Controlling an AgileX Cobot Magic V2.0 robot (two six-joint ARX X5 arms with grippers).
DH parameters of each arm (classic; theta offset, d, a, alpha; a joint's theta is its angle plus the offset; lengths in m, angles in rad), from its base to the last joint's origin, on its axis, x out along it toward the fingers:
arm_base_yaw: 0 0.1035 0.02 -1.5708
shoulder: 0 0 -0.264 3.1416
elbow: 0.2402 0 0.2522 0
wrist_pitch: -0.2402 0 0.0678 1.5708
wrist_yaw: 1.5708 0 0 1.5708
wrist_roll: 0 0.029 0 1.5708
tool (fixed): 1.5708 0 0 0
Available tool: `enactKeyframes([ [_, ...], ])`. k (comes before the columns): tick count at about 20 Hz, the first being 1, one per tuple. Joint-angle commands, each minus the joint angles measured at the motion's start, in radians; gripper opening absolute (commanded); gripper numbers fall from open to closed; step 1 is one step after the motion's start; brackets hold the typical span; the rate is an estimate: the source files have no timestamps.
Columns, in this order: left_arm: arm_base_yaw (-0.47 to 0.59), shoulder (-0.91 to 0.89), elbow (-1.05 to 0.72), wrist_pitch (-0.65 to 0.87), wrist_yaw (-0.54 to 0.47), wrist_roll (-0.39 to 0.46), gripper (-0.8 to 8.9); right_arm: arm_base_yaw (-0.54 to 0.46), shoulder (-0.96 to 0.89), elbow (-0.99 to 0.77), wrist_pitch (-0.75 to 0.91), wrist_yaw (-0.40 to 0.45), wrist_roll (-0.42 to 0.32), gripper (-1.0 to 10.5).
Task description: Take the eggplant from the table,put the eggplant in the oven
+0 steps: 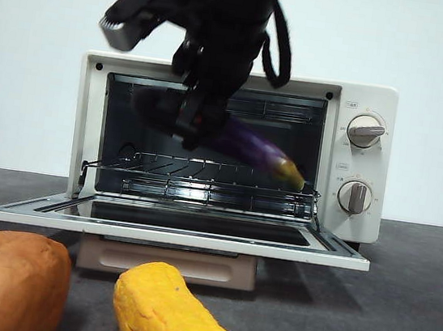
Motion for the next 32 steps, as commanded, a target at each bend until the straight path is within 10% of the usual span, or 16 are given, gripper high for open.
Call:
enactKeyframes([
  [1, -0.002, 0.003, 0.01, 0.008, -0.001, -0.005, 0.07, 0.01, 0.04, 0.023, 0.067, 0.007, -0.073, 1.3],
  [24, -0.002, 0.008, 0.005, -0.008, 0.002, -0.005, 0.07, -0.018, 0.091, 0.023, 0.156, 0.086, -0.03, 3.2],
  [32, 0.025, 0.042, -0.41, 0.324, 0.006, -0.05, 0.06, 0.031, 0.09, 0.023, 0.163, 0.163, -0.026, 3.2],
])
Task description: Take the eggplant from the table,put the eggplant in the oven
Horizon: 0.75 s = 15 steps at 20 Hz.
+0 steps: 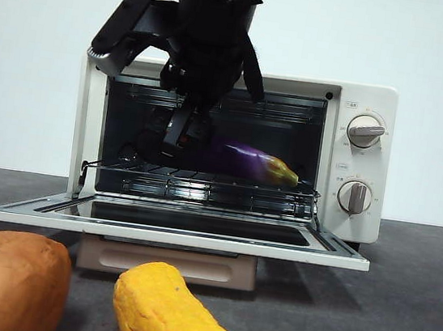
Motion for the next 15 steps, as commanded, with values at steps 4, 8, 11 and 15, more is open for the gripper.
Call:
enactKeyframes([
  [4, 0.074, 0.204, -0.08, 0.164, 0.13, -0.088, 0.06, 0.048, 0.005, 0.016, 0.01, 0.095, 0.06, 3.2],
  [8, 0.183, 0.448, -0.08, 0.275, 0.343, -0.098, 0.06, 0.147, -0.165, 0.016, -0.075, 0.098, 0.176, 3.2],
  [11, 0.239, 0.583, -0.08, 0.31, 0.515, -0.095, 0.06, 0.209, -0.337, 0.016, -0.227, 0.095, 0.277, 3.1],
  [15, 0.253, 0.701, -0.08, 0.334, 0.668, -0.09, 0.06, 0.23, -0.541, 0.016, -0.406, 0.094, 0.389, 1.9],
])
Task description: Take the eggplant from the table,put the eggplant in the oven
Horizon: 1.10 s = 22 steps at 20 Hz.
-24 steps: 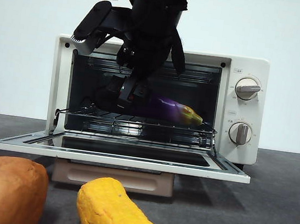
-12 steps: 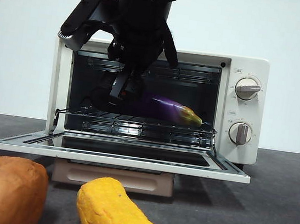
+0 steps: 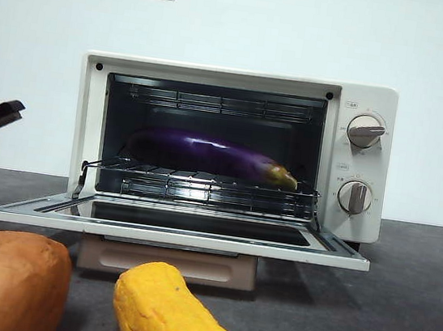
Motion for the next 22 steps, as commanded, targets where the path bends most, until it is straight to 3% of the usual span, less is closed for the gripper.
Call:
enactKeyframes([
  [1, 0.002, 0.06, 0.003, 0.013, 0.104, 0.006, 0.06, 0.01, -0.107, 0.016, -0.076, 0.006, 0.103, 1.5],
  [8, 0.001, 0.113, 0.003, 0.012, 0.285, 0.022, 0.06, 0.01, -0.314, 0.016, -0.141, 0.016, 0.146, 0.3],
  [15, 0.0, 0.13, 0.004, 0.023, 0.652, 0.039, 0.06, 0.01, -0.466, 0.016, -0.145, 0.05, 0.158, 0.2],
  [22, 0.024, 0.13, 0.048, 0.021, 0.845, 0.024, 0.06, 0.01, -0.529, 0.016, -0.216, 0.078, 0.216, 0.2],
])
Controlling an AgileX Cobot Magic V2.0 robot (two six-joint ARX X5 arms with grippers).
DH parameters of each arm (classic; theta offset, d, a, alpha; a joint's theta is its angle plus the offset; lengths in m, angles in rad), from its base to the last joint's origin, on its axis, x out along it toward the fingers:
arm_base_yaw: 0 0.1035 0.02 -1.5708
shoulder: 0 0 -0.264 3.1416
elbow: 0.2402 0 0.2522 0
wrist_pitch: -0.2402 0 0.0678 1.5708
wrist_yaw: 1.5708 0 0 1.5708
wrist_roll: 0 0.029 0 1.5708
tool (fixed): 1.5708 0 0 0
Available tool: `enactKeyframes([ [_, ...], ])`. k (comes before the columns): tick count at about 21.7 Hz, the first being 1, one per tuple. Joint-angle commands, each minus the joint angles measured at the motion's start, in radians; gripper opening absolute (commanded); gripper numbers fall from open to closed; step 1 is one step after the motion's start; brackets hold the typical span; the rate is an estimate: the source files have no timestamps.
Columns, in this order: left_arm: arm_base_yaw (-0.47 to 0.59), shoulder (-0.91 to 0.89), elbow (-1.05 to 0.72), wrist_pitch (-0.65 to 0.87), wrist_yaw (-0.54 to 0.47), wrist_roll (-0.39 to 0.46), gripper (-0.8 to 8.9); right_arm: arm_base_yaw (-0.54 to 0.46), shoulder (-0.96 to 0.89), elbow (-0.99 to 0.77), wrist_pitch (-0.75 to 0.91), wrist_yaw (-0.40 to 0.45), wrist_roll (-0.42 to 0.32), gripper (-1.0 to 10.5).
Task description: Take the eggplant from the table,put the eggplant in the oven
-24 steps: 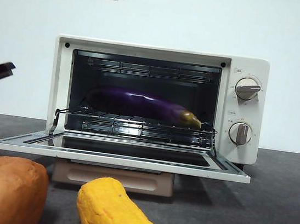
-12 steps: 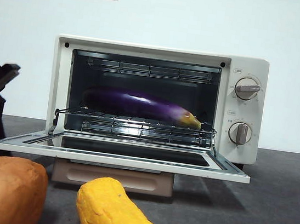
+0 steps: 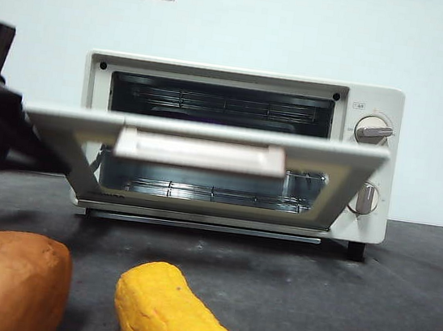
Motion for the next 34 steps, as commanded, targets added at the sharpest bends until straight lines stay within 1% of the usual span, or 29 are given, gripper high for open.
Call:
enactKeyframes([
  [1, 0.01, 0.008, 0.052, 0.01, 0.07, 0.012, 0.06, 0.012, 0.001, 0.016, -0.03, 0.005, 0.061, 0.2],
  [6, 0.045, 0.008, 0.163, 0.01, 0.069, -0.018, 0.06, 0.012, -0.005, 0.016, -0.119, 0.004, 0.132, 0.2],
  [8, 0.058, 0.008, 0.217, 0.011, 0.053, -0.028, 0.06, 0.012, -0.005, 0.016, -0.143, 0.004, 0.151, 0.2],
  [10, 0.068, 0.008, 0.281, 0.01, 0.003, -0.045, 0.06, 0.012, -0.005, 0.016, -0.164, 0.003, 0.174, 0.2],
  [14, 0.072, 0.008, 0.402, 0.006, -0.138, -0.069, 0.06, 0.012, -0.005, 0.016, -0.198, 0.003, 0.214, 0.2],
  [16, 0.072, 0.008, 0.445, 0.005, -0.173, -0.086, 0.06, 0.012, -0.005, 0.016, -0.217, 0.003, 0.23, 0.2],
  [20, 0.071, 0.007, 0.497, 0.005, -0.193, -0.091, 0.06, 0.012, -0.005, 0.016, -0.264, 0.003, 0.275, 0.2],
  [24, 0.072, -0.007, 0.509, -0.029, -0.199, -0.108, 0.06, 0.01, -0.005, 0.016, -0.307, 0.004, 0.318, 0.2],
  [25, 0.072, -0.015, 0.509, -0.051, -0.199, -0.1, 0.06, 0.01, -0.005, 0.016, -0.317, 0.003, 0.33, 0.2],
  [28, 0.067, -0.066, 0.509, -0.133, -0.212, -0.036, 0.06, 0.0, -0.005, 0.016, -0.35, 0.002, 0.351, 0.1],
  [30, 0.055, -0.123, 0.509, -0.183, -0.253, 0.001, 0.06, -0.012, -0.003, 0.016, -0.377, -0.018, 0.353, 0.0],
  [32, 0.037, -0.198, 0.509, -0.223, -0.33, 0.031, 0.06, -0.034, -0.003, 0.015, -0.399, -0.057, 0.357, 0.0],
  [34, 0.011, -0.281, 0.509, -0.253, -0.435, 0.06, 0.06, -0.068, -0.003, 0.013, -0.401, -0.113, 0.362, 0.0],
])
